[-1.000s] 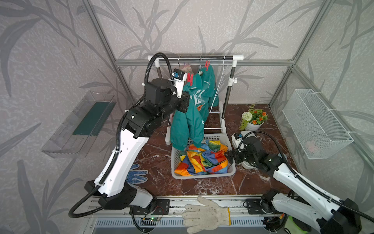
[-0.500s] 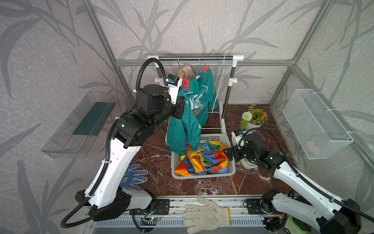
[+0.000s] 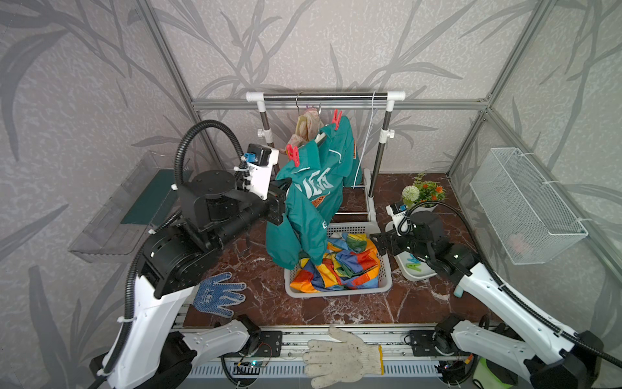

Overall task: Remove the clothespins securing jackets to the hanger
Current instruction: Adjust the jacket in the basket.

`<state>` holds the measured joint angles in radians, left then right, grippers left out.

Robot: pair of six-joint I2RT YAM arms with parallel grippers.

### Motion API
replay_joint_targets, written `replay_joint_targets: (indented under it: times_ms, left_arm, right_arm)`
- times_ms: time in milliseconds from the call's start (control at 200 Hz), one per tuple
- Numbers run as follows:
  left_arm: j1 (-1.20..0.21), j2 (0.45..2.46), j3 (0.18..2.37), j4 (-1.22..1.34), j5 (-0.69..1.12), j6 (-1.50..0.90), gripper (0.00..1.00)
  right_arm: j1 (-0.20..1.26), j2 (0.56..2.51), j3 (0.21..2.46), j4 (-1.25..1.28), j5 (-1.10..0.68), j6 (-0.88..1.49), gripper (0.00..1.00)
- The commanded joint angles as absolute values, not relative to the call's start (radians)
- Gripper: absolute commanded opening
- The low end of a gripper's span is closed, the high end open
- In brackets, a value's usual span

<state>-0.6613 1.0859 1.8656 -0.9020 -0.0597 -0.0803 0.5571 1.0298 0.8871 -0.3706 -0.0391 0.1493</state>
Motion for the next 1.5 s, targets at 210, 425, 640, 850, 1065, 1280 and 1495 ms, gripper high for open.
replay_joint_targets:
  times_ms: [210, 425, 640, 850, 1065, 1280, 1495]
  left_arm:
    - [-0.666, 0.97, 1.81, -0.838, -0.058, -0.132, 0.0]
    - [-0.666, 0.949, 1.795, -0.852, -0.013, -0.162, 0.0]
    - [-0.666, 0.932, 1.812, -0.89, 0.015, -0.189, 0.0]
    - [-0.666, 0.917, 1.828, -0.942, 0.029, -0.209, 0.0]
    - [-0.666, 0.915, 1.85, -0.973, 0.052, -0.219, 0.0]
    - [-0.666, 0.913, 1.865, -0.966, 0.082, -0.231, 0.0]
    - [-0.666, 0.906, 1.863, -0.959, 0.071, -0.235, 0.0]
  right_arm:
    - [0.481, 1.19, 0.851, -0.001, -0.045, 0.005, 0.99]
    - [0.478, 1.393, 0.927, 0.141, -0.123, -0.084, 0.99]
    - [0.479, 1.545, 0.982, 0.291, -0.153, -0.122, 0.99]
    - [0.478, 1.635, 1.015, 0.4, -0.123, -0.185, 0.99]
    - [0.475, 1.725, 1.067, 0.464, -0.174, -0.247, 0.99]
    - [0.471, 1.83, 1.177, 0.449, -0.335, -0.259, 1.0]
    - [0.484, 1.846, 1.215, 0.382, -0.471, -0.235, 0.46]
